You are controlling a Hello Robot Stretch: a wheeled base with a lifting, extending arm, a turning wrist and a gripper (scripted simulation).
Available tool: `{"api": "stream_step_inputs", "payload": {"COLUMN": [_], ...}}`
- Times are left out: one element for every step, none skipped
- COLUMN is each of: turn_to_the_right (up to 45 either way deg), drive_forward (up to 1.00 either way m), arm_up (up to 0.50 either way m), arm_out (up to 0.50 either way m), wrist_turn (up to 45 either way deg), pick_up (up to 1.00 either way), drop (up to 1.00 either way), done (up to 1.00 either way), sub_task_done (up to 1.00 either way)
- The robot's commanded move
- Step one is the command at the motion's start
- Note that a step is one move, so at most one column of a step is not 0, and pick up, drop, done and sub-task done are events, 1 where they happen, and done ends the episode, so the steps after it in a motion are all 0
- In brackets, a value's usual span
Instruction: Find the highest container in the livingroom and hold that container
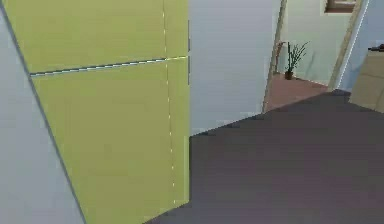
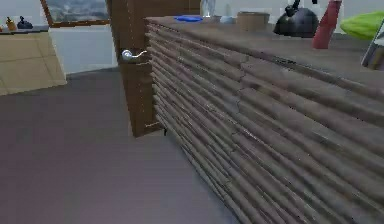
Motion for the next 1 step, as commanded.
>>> {"api": "stream_step_inputs", "payload": {"turn_to_the_right": [45.0], "drive_forward": [0.00], "arm_up": [0.00], "arm_out": [0.00], "wrist_turn": [0.0], "pick_up": [0.00], "drop": [0.00], "done": [0.00], "sub_task_done": [0.00]}}
